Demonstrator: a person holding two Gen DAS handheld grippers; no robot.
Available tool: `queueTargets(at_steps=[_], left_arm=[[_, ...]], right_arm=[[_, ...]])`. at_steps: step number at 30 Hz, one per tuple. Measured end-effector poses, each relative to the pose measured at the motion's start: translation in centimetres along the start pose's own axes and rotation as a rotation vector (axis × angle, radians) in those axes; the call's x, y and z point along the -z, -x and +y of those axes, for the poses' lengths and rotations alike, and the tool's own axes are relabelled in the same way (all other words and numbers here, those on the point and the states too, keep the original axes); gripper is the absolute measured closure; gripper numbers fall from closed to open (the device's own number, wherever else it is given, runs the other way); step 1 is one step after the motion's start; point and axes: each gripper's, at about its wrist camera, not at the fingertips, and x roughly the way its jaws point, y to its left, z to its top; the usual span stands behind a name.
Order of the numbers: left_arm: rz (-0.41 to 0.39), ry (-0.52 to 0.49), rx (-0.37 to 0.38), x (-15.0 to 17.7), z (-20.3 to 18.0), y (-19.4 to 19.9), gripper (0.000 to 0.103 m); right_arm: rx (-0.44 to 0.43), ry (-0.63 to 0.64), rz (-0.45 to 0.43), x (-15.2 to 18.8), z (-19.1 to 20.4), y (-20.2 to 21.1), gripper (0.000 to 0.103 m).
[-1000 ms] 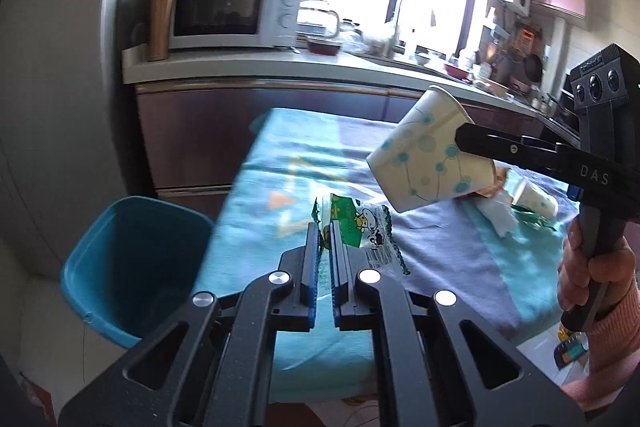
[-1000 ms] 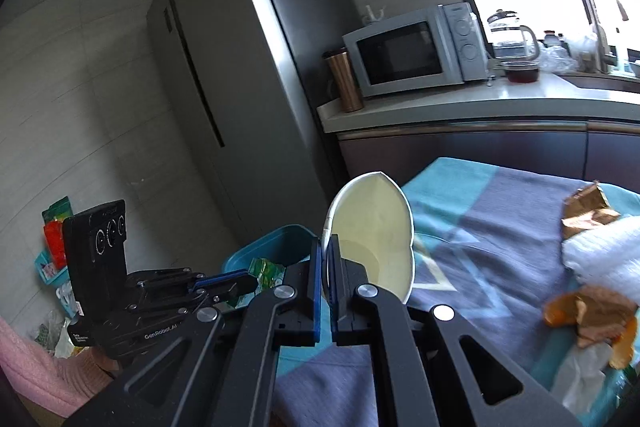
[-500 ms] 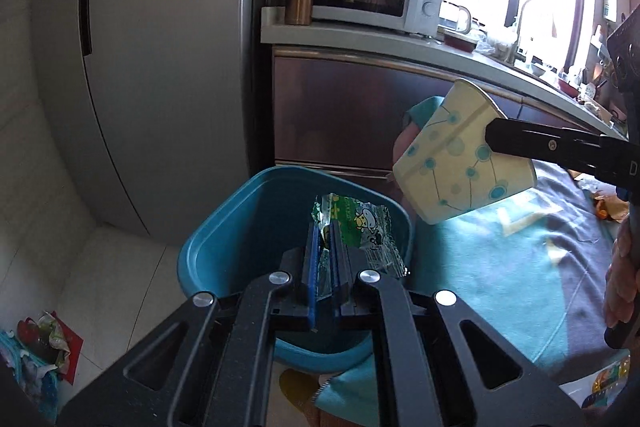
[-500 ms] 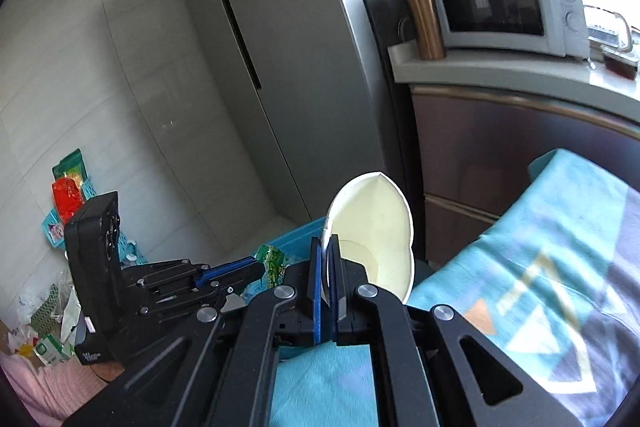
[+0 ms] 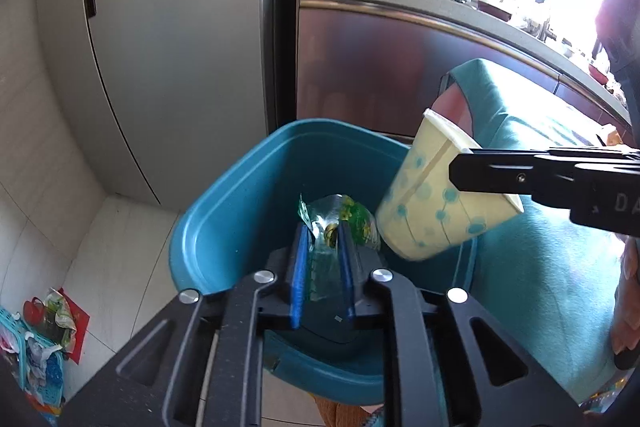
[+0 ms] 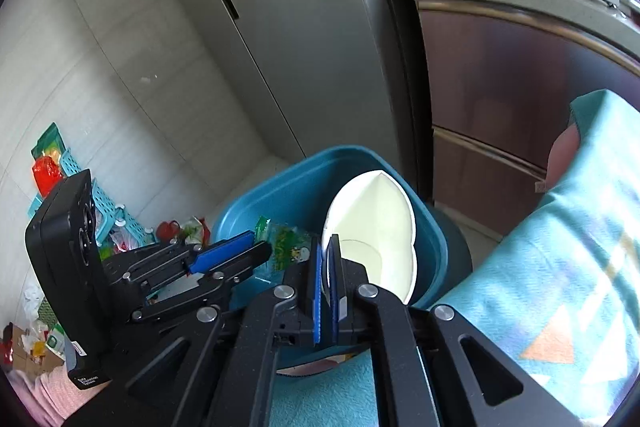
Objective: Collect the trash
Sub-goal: 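Carry wrapper and cup to the teal bin and open both tools, then move both tools back over the table to the white foam nets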
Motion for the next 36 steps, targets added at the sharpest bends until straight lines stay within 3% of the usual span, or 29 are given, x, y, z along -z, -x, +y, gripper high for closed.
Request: queueTargets(at_steps=[4,9,15,24,36], left_arm=[[0.020,0.005,-0.001,0.0,0.0,-1.2,0.084],[0.018,0.005,-0.019,0.3,-0.3,-1.6,0.080],[-0.065,-0.012,0.011,0.1,-1.7,1.5,0.071],[-0.204,-0.108,0.210,-0.8,-8.8,6.7,0.057],[-0.200,-0.330,0.451,1.0,-23.0,8.7,0.053]], right_arm=[[0.013,-0.016,-0.013,0.2,-0.1,0.4,0.089],[0.007,-0.015,-0.039,1.0,0.0,1.5,0.088],[0.001,0.013,-0.120,3.3,0.3,6.2,0.083],[0.070,-0.017,-0.291,9.2,-1.4,16.5,0.069],[0.310,-0.226,-0.465,18.1,-7.2,28.1,0.066]])
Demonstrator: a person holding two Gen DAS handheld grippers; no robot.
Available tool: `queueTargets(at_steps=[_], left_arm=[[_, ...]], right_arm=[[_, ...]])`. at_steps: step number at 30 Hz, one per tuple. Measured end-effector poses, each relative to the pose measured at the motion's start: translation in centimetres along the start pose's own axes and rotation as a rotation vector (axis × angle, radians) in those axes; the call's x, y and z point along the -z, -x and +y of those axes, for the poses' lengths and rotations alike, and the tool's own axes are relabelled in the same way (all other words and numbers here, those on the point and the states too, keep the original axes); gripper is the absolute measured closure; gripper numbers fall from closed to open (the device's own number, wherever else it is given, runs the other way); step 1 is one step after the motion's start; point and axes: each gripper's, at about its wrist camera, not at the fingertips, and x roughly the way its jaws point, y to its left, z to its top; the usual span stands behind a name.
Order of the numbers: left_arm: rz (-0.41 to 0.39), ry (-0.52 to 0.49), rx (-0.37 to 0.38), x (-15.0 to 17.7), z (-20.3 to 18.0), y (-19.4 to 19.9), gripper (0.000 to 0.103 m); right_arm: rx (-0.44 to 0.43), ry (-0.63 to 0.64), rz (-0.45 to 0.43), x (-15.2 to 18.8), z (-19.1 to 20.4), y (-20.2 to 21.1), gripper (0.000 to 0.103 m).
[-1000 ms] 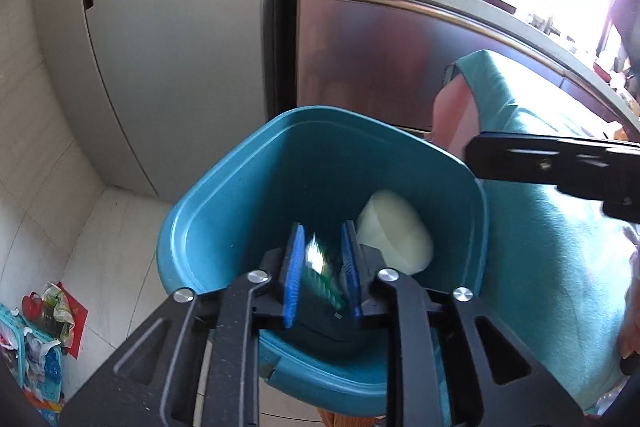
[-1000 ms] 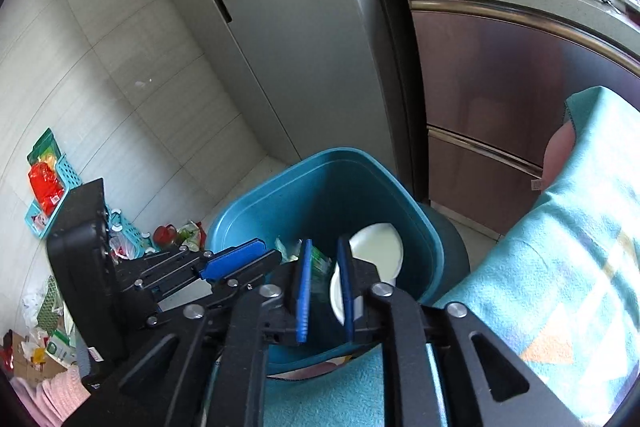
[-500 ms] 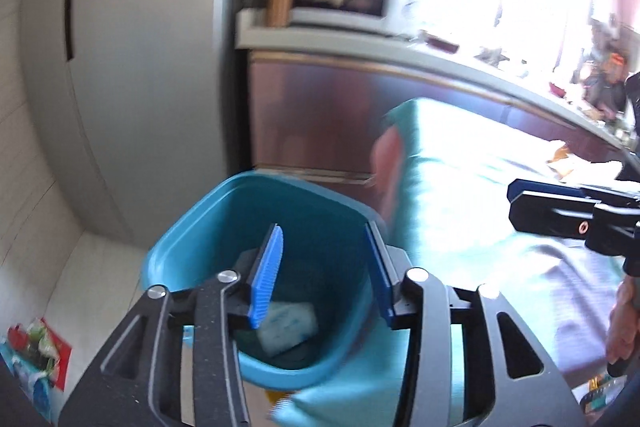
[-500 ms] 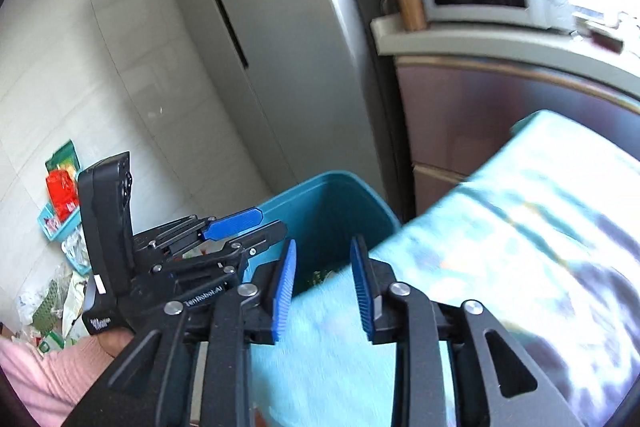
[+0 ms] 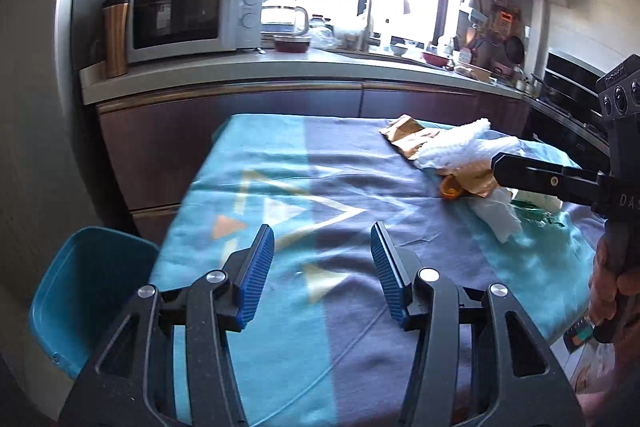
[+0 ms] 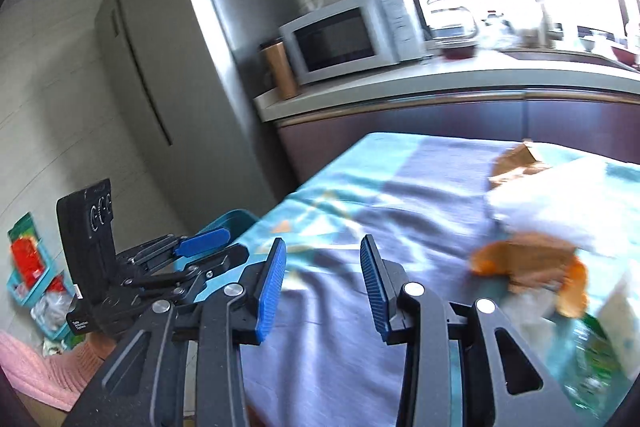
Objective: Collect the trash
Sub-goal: 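Move both tools back over the table to the white foam nets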
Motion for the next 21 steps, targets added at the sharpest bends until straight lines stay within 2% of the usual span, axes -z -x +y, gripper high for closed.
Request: queueTargets(at_steps=[5,9,11,17,21], left_arm=[[0.013,-0.083,0.062,-0.7,-4.6,-2.0,0.053],[-0.002,-0.130,0.096,-2.6,-7.4,-3.9,0.052],[-0.010,-0.157,0.115,-3.6,-8.5,-4.8,0.050],[-0.020,-0.249,0.146,-5.9,-12.4,-8.0,0.049],[-0.003,-0.265,0.161,-6.8,-14.0,-10.3,0.049]], right_arm=[[0.118,-0.056,-0.067,0.5,-3.9,3.8,0.061],[0.202,-0.122,-0.104,0.4,-7.4,5.1,0.057],[0.241,-0.149,-0.110,0.1,-8.8,5.2,0.051],[0.262,-0.219,-0.095,-0.2,-12.6,4.2,0.044],[0.253,-0.247,-0.065,0.0,-13.7,2.8,0.042]])
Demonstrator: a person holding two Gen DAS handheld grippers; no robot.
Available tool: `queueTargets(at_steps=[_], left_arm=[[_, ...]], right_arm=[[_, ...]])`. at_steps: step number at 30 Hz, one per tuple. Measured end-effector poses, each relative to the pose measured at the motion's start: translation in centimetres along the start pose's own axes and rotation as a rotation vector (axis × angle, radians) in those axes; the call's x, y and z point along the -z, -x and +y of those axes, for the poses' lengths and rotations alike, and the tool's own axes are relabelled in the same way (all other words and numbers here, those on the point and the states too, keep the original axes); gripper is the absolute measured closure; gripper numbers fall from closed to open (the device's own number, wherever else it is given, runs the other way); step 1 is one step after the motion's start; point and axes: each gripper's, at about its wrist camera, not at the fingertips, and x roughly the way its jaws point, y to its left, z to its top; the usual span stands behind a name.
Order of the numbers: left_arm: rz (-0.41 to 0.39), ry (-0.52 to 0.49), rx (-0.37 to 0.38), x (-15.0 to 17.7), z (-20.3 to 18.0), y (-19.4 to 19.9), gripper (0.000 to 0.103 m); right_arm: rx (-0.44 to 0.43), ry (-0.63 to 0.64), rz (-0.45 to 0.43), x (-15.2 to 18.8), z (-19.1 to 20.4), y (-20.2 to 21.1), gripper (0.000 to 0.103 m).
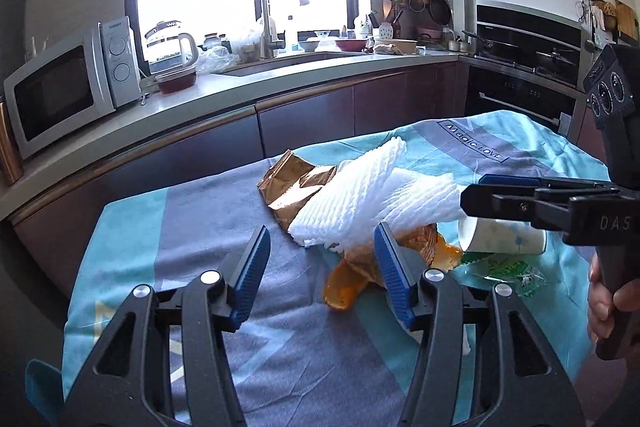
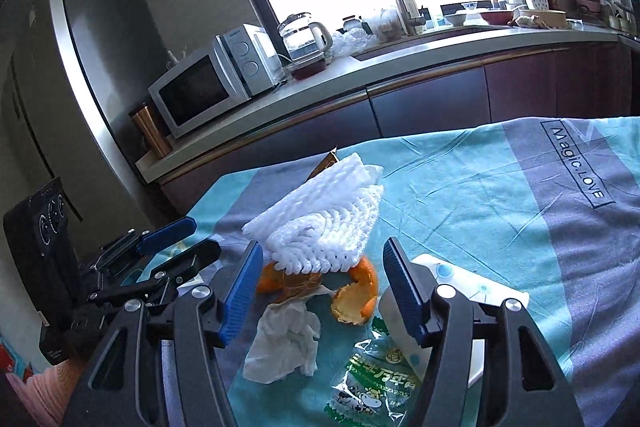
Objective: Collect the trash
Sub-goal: 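Move both tools back over the table to the white foam nets, then grasp a white foam net with each tool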
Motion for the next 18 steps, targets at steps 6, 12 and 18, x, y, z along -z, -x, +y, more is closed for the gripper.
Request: queueTargets(at_steps=[6,12,18], left_arm=[[0.030,0.009,0.035,-0.7,-0.2,-2.3,0.052],[0.076,0.006,0.066,-0.6,-0.7,-3.6,0.092],[0.061,0.003,0.054,-0.2,-1.0,-2.9,0.096]], right_arm=[[-0.024,-0.019,0.021,-0.5,-0.3,-1.4,0.042],[-0.055,-0.025,0.043,-0.4,-0.4,-1.8,0.068],[-0.064,-0.014,0.021,-0.3,-0.1,-1.0,0.087]])
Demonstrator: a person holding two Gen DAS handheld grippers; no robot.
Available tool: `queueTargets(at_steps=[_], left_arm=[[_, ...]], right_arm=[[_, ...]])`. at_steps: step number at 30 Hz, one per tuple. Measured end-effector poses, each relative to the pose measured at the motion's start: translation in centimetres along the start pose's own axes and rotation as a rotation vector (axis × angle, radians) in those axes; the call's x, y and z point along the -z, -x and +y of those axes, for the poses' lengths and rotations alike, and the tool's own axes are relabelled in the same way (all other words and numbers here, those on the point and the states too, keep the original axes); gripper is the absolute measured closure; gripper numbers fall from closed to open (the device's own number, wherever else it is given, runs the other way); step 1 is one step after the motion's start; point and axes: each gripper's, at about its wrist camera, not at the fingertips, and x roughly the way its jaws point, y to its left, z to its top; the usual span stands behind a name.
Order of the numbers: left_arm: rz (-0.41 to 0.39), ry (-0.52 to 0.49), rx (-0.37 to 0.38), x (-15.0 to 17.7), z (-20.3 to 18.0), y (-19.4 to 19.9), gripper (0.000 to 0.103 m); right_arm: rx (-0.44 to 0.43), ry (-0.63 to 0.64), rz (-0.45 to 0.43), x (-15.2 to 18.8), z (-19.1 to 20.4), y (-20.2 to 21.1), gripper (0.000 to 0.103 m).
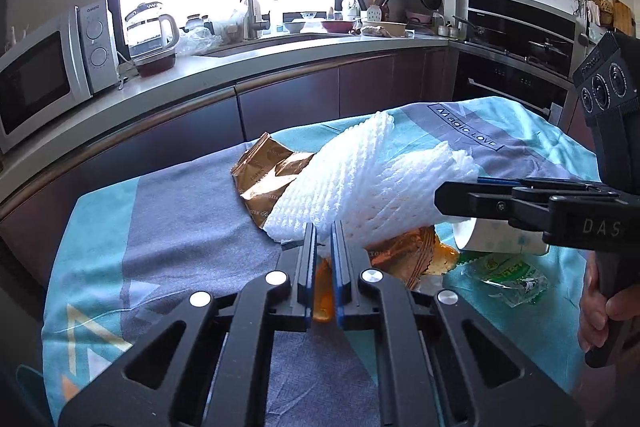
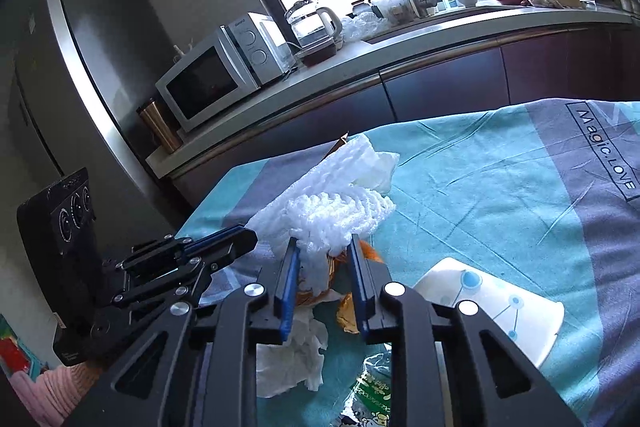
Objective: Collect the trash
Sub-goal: 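Grasp a white foam net with each tool, then carry both foam nets over the teal bin and open both tools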
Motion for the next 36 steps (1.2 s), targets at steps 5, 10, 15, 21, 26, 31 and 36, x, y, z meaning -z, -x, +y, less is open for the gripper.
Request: queueTargets(at_steps=[5,10,15,21,26,31,36], left_arm=[[-0.030,0.022,0.007,0.0,0.6,2.0,0.096],[-0.062,0.072,0.006,0.5,2.2,4.9,0.096],[-0.096,0.138,-0.023,1.5,4.8,8.5,0.096],[-0.135,0.211,-0.082,3.6,8.6,13.5,0.096],[-0.147,0.279,-0.148,6.2,11.4,17.1,0.096],[-0.146,0.350,-0.221,9.1,14.3,20.5,0.096],[-0.127,0.403,-0.307,12.2,16.8,23.4,0.096]], right_arm=[[-0.026,0.009,-0.034,-0.4,0.8,1.4,0.093],[-0.053,0.034,-0.065,-0.6,2.0,2.8,0.093],[-0.105,0.038,-0.064,-0.3,3.2,3.4,0.093],[-0.184,0.084,-0.038,0.5,6.5,2.8,0.093],[-0.264,0.141,0.005,1.4,10.0,1.4,0.093],[-0.341,0.184,0.057,2.2,13.5,-0.5,0.093],[-0.410,0.229,0.118,2.9,17.1,-2.6,0.093]])
